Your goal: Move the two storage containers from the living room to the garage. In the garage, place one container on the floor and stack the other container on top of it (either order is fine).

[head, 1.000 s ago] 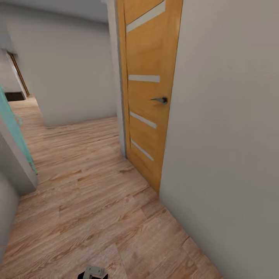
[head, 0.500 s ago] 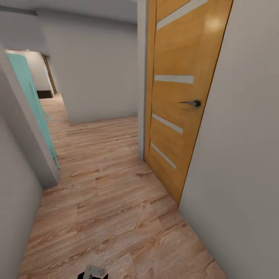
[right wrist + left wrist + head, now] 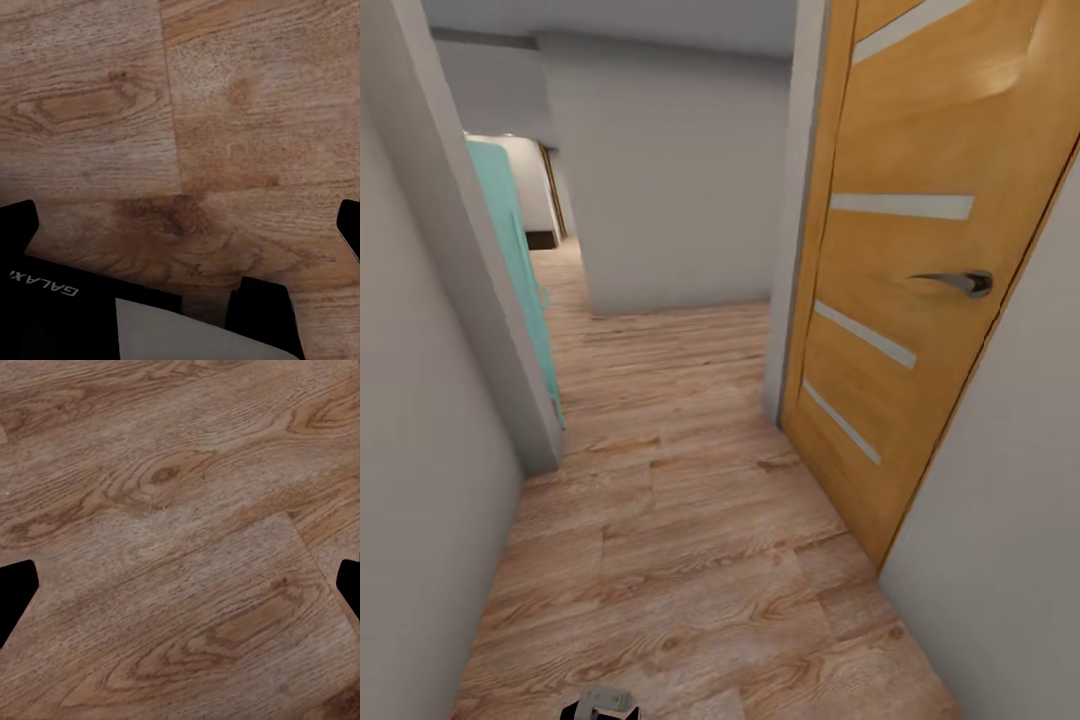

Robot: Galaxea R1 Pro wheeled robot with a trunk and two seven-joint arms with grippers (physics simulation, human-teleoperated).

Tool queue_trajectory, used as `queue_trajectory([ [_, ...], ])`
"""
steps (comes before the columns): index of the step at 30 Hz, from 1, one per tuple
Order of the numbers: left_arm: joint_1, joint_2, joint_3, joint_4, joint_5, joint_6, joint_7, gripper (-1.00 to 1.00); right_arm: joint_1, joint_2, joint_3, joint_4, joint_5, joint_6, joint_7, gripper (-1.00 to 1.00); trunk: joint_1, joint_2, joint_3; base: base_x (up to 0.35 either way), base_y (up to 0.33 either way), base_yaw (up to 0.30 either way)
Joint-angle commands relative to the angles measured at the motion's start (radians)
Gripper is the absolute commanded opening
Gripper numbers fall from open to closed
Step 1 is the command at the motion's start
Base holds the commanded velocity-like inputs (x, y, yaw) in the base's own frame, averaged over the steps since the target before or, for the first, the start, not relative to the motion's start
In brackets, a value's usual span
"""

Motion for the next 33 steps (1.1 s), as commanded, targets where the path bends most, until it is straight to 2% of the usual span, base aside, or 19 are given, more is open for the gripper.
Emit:
queue_trajectory([
  [1,-0.001,0.0,-0.002,0.001,-0.005,-0.004,0.0,1.0,-0.001,0.0,0.007,0.003,0.002,-0.005,0.002,1.0,0.0,0.0,-0.001,0.229,0.079,0.27],
  [5,-0.001,0.0,-0.003,0.001,-0.005,-0.004,0.0,1.0,-0.001,0.0,0.007,0.003,0.002,-0.005,0.002,1.0,0.0,0.0,-0.001,0.233,0.048,0.168],
  [33,-0.001,0.0,-0.003,0.001,-0.005,-0.004,0.0,1.0,-0.001,0.0,0.007,0.003,0.002,-0.005,0.002,1.0,0.0,0.0,-0.003,0.265,0.002,0.05],
])
